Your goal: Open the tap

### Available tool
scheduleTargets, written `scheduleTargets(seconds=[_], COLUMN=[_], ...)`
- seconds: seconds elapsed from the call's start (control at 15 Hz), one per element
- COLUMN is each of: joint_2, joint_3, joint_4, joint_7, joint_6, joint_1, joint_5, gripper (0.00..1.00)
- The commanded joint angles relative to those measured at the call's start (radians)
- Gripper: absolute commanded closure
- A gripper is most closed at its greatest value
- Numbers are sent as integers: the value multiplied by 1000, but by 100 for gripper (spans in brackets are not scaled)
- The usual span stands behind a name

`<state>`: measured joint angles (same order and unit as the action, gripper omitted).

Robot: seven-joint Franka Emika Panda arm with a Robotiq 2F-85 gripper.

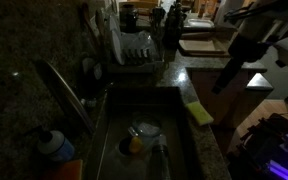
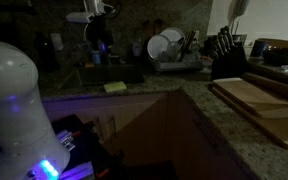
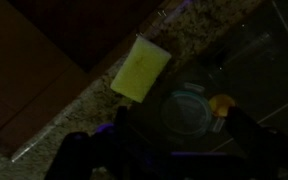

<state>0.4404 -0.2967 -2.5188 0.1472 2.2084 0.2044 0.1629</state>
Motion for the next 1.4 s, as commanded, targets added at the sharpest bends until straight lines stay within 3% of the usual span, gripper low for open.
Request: scheduleTargets(seconds=[0.0,0.27,0.33,0.4,0.8,1.13,1.2,1.27,1.33], joint_2=[-256,-437,-507,-397,-480,-727,-771,-811,-841], joint_3=[-82,-224,-152,-127,-77,-28,-61,-64,-16], joint_4=[128,290,345,243,293,525,575,626,667], joint_7=[23,230,287,233,240,186,180,148,84], joint_6=[187,357,374,347,364,496,519,544,580], joint_1=[-3,-100,-19,7,34,112,90,101,158], joint_5=[-177,-555,-635,-533,-525,-646,-684,-684,-625], gripper=[0,0,0,0,0,0,0,0,0])
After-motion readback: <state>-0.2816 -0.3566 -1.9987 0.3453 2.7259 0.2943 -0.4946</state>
